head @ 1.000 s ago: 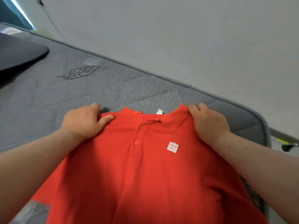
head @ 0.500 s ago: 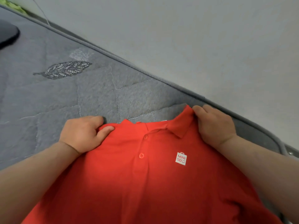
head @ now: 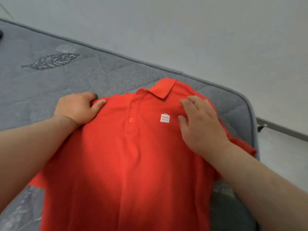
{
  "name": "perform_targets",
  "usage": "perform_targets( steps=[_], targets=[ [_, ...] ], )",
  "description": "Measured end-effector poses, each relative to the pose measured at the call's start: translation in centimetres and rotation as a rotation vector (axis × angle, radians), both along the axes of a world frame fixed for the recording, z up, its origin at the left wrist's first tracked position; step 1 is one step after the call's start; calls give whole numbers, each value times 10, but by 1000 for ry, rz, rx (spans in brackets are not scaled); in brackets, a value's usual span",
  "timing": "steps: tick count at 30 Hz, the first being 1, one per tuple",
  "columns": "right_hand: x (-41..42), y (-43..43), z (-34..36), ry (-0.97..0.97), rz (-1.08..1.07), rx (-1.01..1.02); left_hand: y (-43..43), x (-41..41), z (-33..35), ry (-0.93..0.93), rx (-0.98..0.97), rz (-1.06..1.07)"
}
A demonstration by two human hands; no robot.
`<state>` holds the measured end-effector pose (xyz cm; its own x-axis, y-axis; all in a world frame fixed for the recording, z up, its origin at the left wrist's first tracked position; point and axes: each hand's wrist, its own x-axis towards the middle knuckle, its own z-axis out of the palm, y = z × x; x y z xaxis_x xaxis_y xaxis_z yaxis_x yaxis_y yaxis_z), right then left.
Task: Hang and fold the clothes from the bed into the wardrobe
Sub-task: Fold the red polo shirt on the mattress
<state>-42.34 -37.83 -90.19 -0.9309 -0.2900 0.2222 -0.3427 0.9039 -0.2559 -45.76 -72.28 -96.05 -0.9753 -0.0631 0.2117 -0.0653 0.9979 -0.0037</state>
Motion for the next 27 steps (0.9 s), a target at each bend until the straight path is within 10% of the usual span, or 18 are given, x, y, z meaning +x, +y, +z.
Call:
perform_targets(
  steps=[6,11,14,17,21,27],
  targets=[
    [220,21,6,-12,236,-221,31,62,28,78,393,44],
    [331,33,-25,-78,215,-129,61,287,69,323,610,17],
    [372,19,-30,-226,105,-154,62,403,15,156,889,257],
    [387,3,-17,-486,-167,-413,58,441,-28,-211,736,-46],
    [403,-9,-29,-696,-365,-517,67,443,2,-196,398,-191],
    [409,6,-43,-633,-441,-698,54,465,50,-151,762,-29]
  ],
)
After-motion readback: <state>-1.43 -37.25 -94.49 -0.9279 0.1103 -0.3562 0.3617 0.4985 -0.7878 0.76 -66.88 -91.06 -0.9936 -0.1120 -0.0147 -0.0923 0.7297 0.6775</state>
